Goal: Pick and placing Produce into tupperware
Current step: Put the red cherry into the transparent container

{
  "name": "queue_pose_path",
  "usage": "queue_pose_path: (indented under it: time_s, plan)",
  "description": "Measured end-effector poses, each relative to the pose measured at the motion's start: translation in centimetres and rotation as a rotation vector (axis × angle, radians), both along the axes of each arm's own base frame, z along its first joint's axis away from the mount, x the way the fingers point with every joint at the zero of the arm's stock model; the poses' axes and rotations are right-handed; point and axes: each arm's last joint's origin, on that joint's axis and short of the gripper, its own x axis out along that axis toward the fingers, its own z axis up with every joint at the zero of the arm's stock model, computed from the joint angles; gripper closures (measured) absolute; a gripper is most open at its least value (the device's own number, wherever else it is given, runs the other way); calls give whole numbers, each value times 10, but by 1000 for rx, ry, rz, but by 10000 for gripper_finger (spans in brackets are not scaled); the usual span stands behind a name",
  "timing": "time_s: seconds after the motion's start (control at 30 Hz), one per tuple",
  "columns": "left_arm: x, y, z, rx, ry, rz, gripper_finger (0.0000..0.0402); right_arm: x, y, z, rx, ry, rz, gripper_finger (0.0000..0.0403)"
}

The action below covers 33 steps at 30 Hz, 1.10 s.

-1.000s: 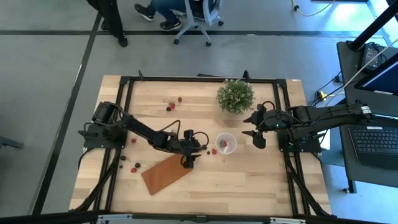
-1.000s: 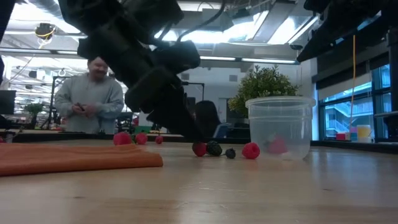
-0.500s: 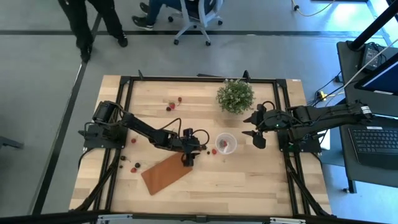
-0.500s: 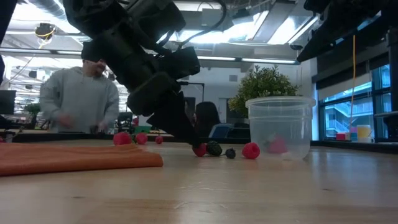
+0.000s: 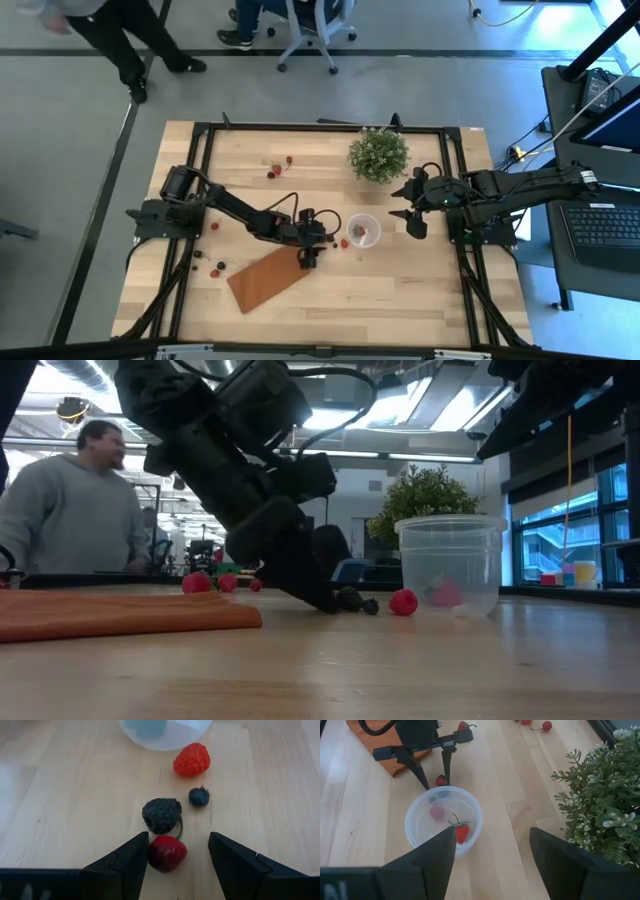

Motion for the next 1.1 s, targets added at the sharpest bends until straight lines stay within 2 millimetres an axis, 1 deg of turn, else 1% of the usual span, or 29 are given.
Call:
queue_pose_path:
  time_s: [0.13,0.23,0.6,0.93,1.1]
  plan:
    - [2,0,0,0,2,-4,204,0,0,0,0,0,0,149]
    - [1,0,-1,4,11,-9,214,0,0,0,0,1,0,149]
    - [0,-1,-3,4,40,-16,270,0,0,0,-18,4,15,149]
    - [1,-1,-2,4,16,-15,337,0,0,0,-3,2,3,149]
    - [1,-1,-2,7,15,-11,348,0,0,0,3,1,-3,149]
